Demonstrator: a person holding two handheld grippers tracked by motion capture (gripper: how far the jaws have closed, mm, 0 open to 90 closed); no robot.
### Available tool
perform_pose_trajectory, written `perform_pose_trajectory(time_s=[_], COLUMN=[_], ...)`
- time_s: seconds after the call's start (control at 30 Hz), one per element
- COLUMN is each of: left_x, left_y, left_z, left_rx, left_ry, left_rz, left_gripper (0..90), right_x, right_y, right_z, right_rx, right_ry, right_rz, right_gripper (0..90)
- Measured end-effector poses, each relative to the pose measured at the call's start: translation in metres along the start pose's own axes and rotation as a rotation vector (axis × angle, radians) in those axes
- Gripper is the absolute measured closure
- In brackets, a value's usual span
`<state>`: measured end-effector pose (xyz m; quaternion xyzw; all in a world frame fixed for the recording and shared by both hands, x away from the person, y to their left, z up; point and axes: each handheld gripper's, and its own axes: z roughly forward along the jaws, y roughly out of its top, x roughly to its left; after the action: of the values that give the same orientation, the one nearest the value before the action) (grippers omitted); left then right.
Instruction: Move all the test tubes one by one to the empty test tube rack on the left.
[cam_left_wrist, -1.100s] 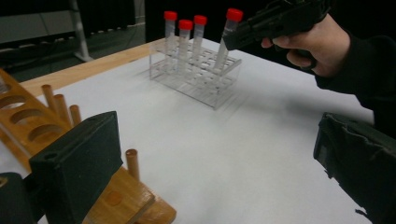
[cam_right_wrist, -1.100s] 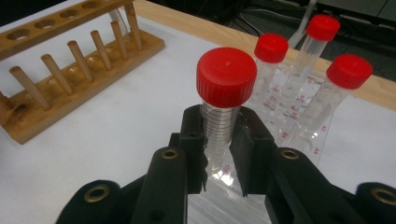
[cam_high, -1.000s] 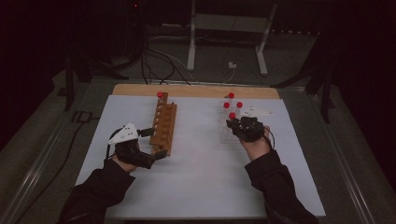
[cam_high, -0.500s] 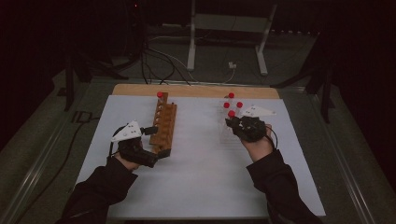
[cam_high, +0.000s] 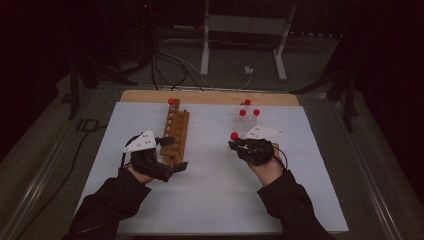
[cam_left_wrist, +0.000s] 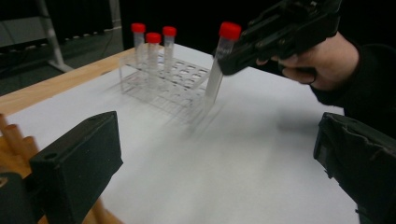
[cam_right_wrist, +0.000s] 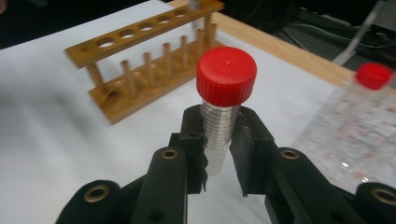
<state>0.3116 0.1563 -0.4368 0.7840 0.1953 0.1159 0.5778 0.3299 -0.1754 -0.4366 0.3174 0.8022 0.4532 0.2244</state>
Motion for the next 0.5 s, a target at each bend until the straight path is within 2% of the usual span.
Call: perform_pose_trajectory(time_s=[0.5], left_x=[-0.013], left_y=[0.008], left_z=[0.018], left_rx=[0.011], left_ry=[-0.076], left_rz=[0.028], left_gripper=[3.8], right_x=[0.035], right_y=[-0.013], right_z=[0.008], right_rx=[0.052], right_ry=[0.11], right_rz=[-0.058], right_gripper=[74.7])
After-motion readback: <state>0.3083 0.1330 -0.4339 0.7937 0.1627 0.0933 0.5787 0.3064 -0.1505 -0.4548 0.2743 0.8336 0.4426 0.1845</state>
